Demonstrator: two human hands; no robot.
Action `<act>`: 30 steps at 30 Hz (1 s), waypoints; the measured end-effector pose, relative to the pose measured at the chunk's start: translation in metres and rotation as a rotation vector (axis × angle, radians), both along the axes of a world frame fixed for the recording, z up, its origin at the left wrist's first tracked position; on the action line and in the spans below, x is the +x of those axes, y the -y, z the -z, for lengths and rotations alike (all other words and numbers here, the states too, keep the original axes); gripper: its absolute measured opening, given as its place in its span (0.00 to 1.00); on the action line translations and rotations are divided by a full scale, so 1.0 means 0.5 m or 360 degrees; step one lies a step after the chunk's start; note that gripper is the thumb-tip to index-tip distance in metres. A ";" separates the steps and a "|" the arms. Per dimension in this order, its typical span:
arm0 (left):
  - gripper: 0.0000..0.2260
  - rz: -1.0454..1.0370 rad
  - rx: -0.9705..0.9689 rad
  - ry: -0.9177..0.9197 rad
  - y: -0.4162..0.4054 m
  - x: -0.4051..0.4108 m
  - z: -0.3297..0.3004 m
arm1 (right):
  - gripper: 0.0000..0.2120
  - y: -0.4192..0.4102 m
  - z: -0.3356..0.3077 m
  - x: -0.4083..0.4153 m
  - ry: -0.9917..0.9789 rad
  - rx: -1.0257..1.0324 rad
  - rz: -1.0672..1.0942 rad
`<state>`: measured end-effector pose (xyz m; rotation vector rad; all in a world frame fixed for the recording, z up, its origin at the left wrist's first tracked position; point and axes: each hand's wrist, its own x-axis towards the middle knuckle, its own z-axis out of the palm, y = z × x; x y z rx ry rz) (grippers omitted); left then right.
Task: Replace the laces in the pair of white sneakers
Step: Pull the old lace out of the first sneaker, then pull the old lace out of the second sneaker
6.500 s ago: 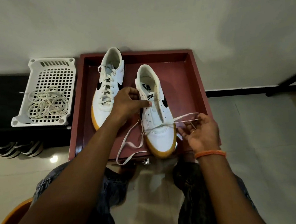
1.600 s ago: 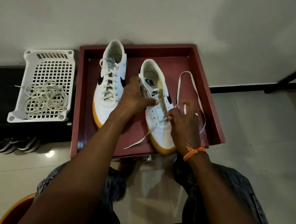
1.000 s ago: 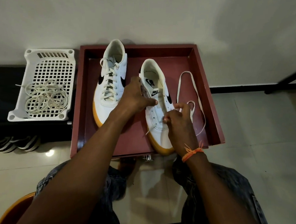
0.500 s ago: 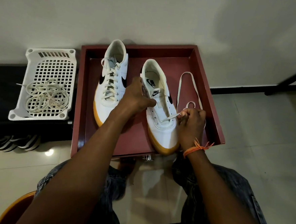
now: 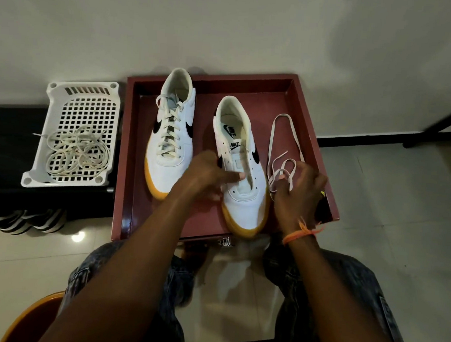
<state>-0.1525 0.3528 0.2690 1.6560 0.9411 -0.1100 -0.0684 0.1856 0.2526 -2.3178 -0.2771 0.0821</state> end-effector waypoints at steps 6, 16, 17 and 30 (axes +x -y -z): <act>0.16 0.0032 0.0659 0.0045 0.037 0.002 0.015 | 0.43 -0.010 0.025 -0.072 -0.0106 -0.0253 -0.1109; 0.11 -0.0418 0.0937 0.0573 -0.021 0.021 -0.031 | 0.63 -0.132 0.068 0.007 0.0091 -0.0518 -0.1114; 0.12 -0.0495 0.1131 0.0606 -0.030 0.013 -0.030 | 0.64 -0.138 0.069 0.013 0.0100 -0.0544 -0.1125; 0.47 -0.0467 0.1154 -0.0573 -0.002 -0.089 0.039 | 0.29 -0.078 0.027 -0.088 0.0109 0.0201 -0.0788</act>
